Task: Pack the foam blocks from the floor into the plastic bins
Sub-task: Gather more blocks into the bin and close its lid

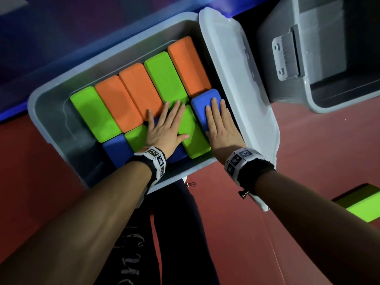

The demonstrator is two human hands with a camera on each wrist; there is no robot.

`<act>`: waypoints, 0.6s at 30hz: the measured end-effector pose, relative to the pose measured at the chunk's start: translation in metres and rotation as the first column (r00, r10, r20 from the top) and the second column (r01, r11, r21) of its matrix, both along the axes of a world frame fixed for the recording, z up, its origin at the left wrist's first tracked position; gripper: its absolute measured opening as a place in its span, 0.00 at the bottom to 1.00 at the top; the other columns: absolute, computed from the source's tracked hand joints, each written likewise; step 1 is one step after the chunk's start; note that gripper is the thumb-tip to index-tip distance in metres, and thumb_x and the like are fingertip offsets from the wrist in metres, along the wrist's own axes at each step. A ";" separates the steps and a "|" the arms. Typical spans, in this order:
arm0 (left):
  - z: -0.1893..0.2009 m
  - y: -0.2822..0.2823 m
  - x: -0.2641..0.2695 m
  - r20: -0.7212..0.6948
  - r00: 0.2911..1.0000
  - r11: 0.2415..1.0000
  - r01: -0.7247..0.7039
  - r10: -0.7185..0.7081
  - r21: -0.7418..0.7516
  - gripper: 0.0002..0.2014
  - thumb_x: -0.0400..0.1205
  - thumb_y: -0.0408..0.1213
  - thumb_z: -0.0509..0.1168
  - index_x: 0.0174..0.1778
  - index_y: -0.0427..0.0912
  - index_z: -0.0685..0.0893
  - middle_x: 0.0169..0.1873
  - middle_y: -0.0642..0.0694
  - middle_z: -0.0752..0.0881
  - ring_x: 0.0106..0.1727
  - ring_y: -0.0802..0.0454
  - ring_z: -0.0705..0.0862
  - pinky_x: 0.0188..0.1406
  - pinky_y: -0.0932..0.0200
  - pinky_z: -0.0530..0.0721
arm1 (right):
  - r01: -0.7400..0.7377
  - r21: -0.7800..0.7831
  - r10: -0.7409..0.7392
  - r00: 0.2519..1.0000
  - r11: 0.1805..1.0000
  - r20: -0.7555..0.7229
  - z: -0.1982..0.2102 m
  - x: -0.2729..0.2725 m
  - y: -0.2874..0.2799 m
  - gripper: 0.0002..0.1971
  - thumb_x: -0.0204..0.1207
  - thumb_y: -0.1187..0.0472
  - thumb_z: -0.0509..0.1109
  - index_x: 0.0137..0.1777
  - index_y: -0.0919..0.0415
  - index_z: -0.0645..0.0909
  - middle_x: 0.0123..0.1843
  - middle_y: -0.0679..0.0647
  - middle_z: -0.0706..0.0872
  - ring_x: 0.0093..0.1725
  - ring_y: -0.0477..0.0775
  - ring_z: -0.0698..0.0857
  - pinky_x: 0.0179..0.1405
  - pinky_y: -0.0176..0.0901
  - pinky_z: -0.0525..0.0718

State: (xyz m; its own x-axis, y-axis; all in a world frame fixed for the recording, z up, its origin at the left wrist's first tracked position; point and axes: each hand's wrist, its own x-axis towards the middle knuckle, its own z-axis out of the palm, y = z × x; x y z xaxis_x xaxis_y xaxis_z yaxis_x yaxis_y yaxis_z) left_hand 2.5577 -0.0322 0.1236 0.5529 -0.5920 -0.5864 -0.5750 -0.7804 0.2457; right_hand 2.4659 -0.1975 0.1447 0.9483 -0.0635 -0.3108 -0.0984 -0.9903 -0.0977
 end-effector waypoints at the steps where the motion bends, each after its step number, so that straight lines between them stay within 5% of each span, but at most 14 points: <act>1: -0.003 0.001 -0.001 0.005 1.000 1.000 0.021 -0.021 0.009 0.43 0.82 0.63 0.52 0.83 0.50 0.33 0.83 0.55 0.36 0.84 0.49 0.35 0.79 0.28 0.39 | 0.005 0.002 -0.005 1.000 1.000 -0.017 -0.002 -0.004 0.001 0.31 0.83 0.62 0.62 0.80 0.72 0.55 0.81 0.69 0.59 0.81 0.72 0.57 0.80 0.59 0.52; 7: -0.009 0.006 -0.003 0.023 0.999 0.996 0.039 -0.041 0.083 0.43 0.82 0.63 0.50 0.80 0.47 0.29 0.83 0.54 0.33 0.84 0.49 0.33 0.77 0.25 0.40 | 0.070 0.038 -0.066 0.994 0.997 -0.084 -0.004 -0.007 0.022 0.34 0.81 0.66 0.59 0.82 0.68 0.45 0.84 0.66 0.49 0.83 0.71 0.47 0.81 0.61 0.45; 9: -0.006 0.007 0.000 -0.009 0.999 0.997 0.041 -0.041 0.063 0.45 0.82 0.63 0.52 0.82 0.47 0.32 0.83 0.54 0.33 0.84 0.49 0.33 0.77 0.25 0.41 | 0.126 0.059 -0.119 0.988 0.990 -0.101 -0.001 -0.006 0.026 0.38 0.76 0.66 0.64 0.83 0.65 0.49 0.84 0.63 0.51 0.82 0.71 0.51 0.80 0.65 0.54; 12: -0.003 0.009 0.000 -0.066 0.997 0.998 0.038 -0.034 0.055 0.50 0.78 0.64 0.59 0.83 0.46 0.34 0.83 0.54 0.35 0.84 0.50 0.34 0.78 0.28 0.38 | 0.311 0.064 -0.299 0.942 0.948 -0.152 0.012 -0.002 0.023 0.43 0.70 0.65 0.68 0.84 0.55 0.51 0.86 0.56 0.49 0.73 0.76 0.68 0.66 0.66 0.76; 15: 0.005 0.008 -0.005 -0.100 0.993 0.998 -0.060 0.060 0.002 0.49 0.78 0.56 0.66 0.84 0.44 0.42 0.84 0.48 0.48 0.85 0.48 0.46 0.81 0.34 0.43 | 0.430 0.044 -0.393 0.858 0.902 -0.331 0.026 0.008 0.014 0.49 0.70 0.66 0.66 0.83 0.45 0.39 0.85 0.57 0.41 0.56 0.66 0.75 0.52 0.56 0.81; 18: 0.015 -0.001 -0.002 -0.144 0.972 0.976 -0.201 0.188 -0.083 0.42 0.80 0.46 0.68 0.84 0.41 0.51 0.79 0.40 0.61 0.80 0.41 0.59 0.81 0.43 0.57 | 0.481 0.097 -0.406 0.818 0.871 -0.407 0.034 0.018 0.003 0.52 0.67 0.65 0.68 0.82 0.39 0.38 0.78 0.64 0.55 0.54 0.68 0.76 0.54 0.56 0.81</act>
State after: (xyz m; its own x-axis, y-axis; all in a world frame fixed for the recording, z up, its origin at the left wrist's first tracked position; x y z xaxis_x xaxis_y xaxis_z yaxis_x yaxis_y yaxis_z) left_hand 2.5559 -0.0337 0.1383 0.5831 -0.5384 -0.6084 -0.3712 -0.8427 0.3899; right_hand 2.4836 -0.1950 0.1792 0.6472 -0.3547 -0.6748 -0.5874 -0.7962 -0.1450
